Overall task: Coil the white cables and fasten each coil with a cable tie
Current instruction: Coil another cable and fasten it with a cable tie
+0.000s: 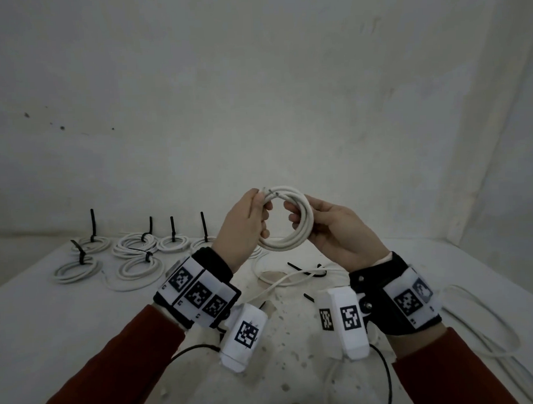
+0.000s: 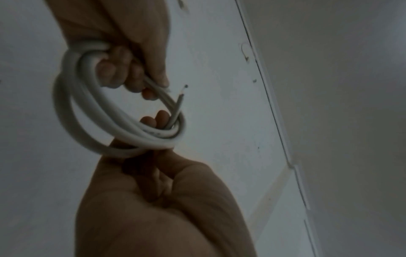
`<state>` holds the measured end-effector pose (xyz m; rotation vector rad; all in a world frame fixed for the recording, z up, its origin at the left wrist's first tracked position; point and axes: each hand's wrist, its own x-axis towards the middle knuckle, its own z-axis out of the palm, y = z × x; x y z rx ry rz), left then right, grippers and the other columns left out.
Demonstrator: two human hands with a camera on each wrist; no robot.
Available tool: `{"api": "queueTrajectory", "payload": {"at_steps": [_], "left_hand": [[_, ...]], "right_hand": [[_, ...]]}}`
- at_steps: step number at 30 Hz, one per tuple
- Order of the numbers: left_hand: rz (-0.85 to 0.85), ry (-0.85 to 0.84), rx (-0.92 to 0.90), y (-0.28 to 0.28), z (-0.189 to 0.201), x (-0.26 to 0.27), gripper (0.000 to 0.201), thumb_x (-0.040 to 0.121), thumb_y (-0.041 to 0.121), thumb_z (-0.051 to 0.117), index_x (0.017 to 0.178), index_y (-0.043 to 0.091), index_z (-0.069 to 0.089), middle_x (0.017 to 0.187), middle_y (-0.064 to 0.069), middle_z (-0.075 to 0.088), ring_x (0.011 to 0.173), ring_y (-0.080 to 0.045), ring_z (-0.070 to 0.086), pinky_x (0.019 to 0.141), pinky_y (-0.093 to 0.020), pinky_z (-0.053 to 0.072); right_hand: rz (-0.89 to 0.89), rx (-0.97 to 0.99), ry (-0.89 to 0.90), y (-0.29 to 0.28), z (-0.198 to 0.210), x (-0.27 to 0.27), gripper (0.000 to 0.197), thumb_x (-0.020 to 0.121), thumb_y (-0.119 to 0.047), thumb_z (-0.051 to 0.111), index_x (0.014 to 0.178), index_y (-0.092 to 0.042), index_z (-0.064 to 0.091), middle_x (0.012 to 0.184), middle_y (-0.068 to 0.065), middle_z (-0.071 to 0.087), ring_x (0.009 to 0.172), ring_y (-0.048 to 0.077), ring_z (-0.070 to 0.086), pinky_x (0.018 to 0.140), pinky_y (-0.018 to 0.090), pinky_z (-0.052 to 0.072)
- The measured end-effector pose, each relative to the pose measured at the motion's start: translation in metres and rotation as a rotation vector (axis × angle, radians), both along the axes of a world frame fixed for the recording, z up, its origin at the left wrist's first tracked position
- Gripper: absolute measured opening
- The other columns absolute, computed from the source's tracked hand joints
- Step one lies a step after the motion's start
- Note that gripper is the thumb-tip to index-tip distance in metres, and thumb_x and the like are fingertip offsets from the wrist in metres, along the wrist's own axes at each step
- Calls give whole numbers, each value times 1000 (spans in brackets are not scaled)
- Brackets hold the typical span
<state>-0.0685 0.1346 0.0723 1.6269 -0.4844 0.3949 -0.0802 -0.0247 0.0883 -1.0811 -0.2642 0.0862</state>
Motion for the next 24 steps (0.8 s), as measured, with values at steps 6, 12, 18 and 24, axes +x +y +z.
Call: {"api": "queueTrajectory", "payload": {"at_steps": [6,12,18,24], "left_hand": [[93,-10,93,-2,-7,4,30,102,27,31,79,26,50,67,2,44,53,-15,40,60,-40,43],[53,-35,83,-8,-3,-4,25,101,27,39,91,22,61,68,3,47,53,-14,44,60,-39,46],[-143,100,-81,-7,-4,-7,26,100,20,43,108,14,67,62,5,39,48,-7,34,52,-20,39],[-234,222,-96,-5,-6,-6,33,99,37,41,105,20,69,67,3,41,51,-8,32,54,-23,34]], "right_hand": [[50,24,-52,6,-2,-13,24,93,-16,51,100,1,66,90,12,71,77,21,65,80,30,48],[-346,-300,-358,5,-20,-12,19,89,-3,62,108,-2,66,87,4,70,70,15,61,71,26,52],[-281,-164,-105,-4,-14,-9,25,79,-1,72,104,4,68,64,6,59,54,15,56,53,23,51],[-218,-227,1,0,-16,-4,20,75,0,75,92,2,65,63,6,60,46,14,54,44,23,45]]}}
